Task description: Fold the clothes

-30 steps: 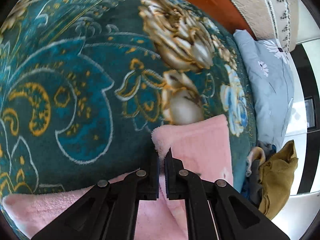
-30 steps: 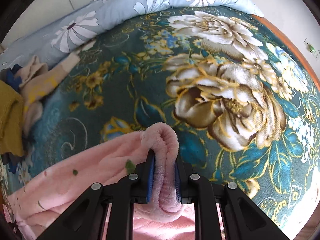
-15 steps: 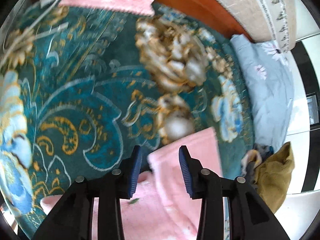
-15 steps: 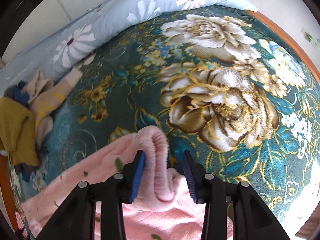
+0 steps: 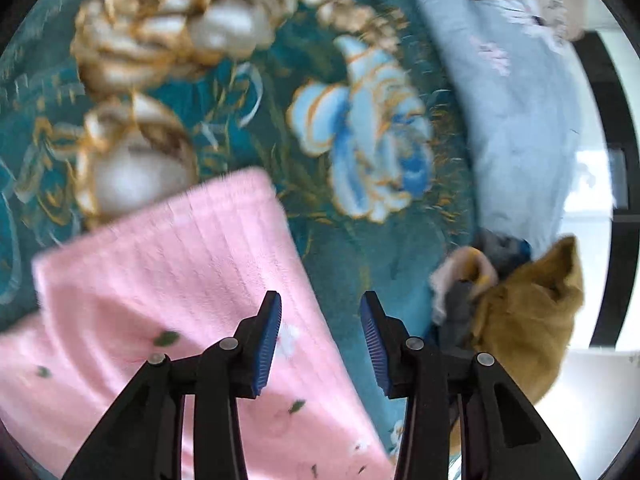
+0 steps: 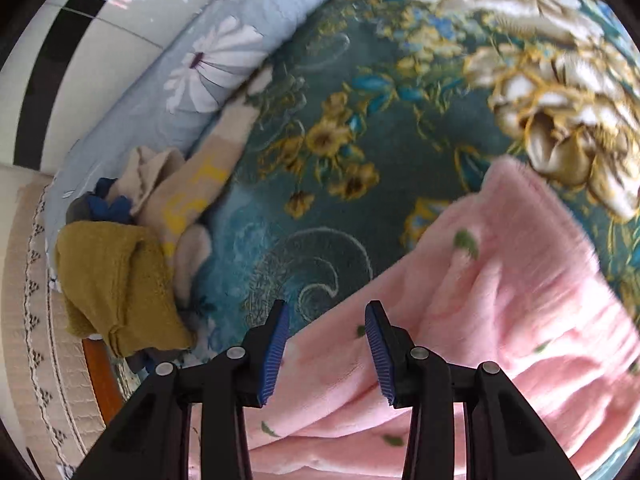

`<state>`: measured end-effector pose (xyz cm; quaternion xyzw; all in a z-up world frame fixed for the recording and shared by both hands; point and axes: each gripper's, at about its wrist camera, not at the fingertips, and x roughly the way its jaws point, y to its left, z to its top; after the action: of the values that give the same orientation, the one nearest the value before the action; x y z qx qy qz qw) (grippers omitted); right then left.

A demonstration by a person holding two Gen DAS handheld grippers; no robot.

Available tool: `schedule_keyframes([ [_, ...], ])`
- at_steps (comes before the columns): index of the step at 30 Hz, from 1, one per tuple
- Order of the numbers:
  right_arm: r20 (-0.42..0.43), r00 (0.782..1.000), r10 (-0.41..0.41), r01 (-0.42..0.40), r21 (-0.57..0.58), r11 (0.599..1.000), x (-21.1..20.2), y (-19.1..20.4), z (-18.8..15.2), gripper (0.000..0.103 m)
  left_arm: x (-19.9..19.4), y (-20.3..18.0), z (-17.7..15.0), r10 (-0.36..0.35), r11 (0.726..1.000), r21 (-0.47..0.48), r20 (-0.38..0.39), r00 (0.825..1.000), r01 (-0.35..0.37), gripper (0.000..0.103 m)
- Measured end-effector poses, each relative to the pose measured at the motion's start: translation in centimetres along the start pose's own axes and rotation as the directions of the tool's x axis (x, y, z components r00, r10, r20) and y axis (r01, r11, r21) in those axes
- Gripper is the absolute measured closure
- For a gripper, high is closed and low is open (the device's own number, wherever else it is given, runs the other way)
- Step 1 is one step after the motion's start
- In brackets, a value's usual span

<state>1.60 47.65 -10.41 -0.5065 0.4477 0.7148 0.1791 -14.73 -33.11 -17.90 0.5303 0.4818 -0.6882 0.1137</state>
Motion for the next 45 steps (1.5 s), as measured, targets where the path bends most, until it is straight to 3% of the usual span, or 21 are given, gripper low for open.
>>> schedule_keyframes([
  [9, -0.027, 0.998, -0.054, 0.058, 0.182, 0.982, 2.6, -1.9, 1.4, 0.06, 2.5, -1.1, 0.2, 0.186, 0.983, -0.004, 0.047, 0.981, -0.186, 0.063],
  [13, -0.063, 0.988, -0.139, 0.149, 0.221, 0.964, 4.3, -1.3, 1.8, 0.06, 3.1, -1.8, 0.3, 0.259, 0.966, 0.01, 0.041, 0.965, -0.26, 0.063],
  [19, -0.086, 0.967, -0.242, 0.254, 0.201, 0.946, 5.3, 0.0, 2.0, 0.064, 3.5, -2.2, 0.1, 0.371, 0.927, 0.042, 0.048, 0.927, -0.373, 0.089],
  [22, -0.093, 0.957, -0.274, 0.287, 0.194, 0.938, 5.4, -0.2, 2.0, 0.084, 3.6, -2.4, 0.1, 0.402, 0.911, 0.08, 0.049, 0.914, -0.405, 0.097],
  [24, -0.09, 0.959, -0.267, 0.28, 0.2, 0.939, 5.1, -0.5, 2.1, 0.097, 3.4, -2.4, 0.1, 0.396, 0.913, 0.088, 0.046, 0.917, -0.398, 0.099],
  [27, -0.033, 0.986, -0.163, 0.166, 0.22, 0.961, 3.9, -0.6, 2.5, 0.099, 2.2, -3.0, 0.3, 0.329, 0.936, 0.113, 0.055, 0.943, -0.334, 0.1],
  [29, 0.064, 0.997, -0.037, 0.024, 0.2, 0.979, 2.3, 0.2, 3.4, 0.099, 0.5, -4.0, 0.7, 0.217, 0.965, 0.133, 0.092, 0.972, -0.228, 0.1],
  [30, 0.092, 0.996, -0.008, -0.009, 0.179, 0.984, 1.7, 0.8, 3.7, 0.099, -0.4, -4.6, 0.9, 0.155, 0.974, 0.15, 0.114, 0.981, -0.172, 0.1],
  [32, 0.135, 0.99, 0.032, -0.05, 0.129, 0.99, 0.8, 2.2, 4.2, 0.099, -2.0, -5.8, 1.0, 0.093, 0.972, 0.197, 0.165, 0.982, -0.125, 0.1],
  [35, 0.195, 0.976, 0.096, -0.108, 0.05, 0.993, -0.7, 4.2, 5.0, 0.099, -2.7, -6.3, 1.8, 0.044, 0.975, 0.208, 0.161, 0.986, -0.077, 0.1],
  [45, 0.187, 0.97, 0.155, -0.168, 0.056, 0.984, -3.4, 1.5, 2.7, 0.099, -6.3, -2.3, 1.0, -0.011, 0.983, 0.185, 0.037, 0.999, 0.004, 0.1],
])
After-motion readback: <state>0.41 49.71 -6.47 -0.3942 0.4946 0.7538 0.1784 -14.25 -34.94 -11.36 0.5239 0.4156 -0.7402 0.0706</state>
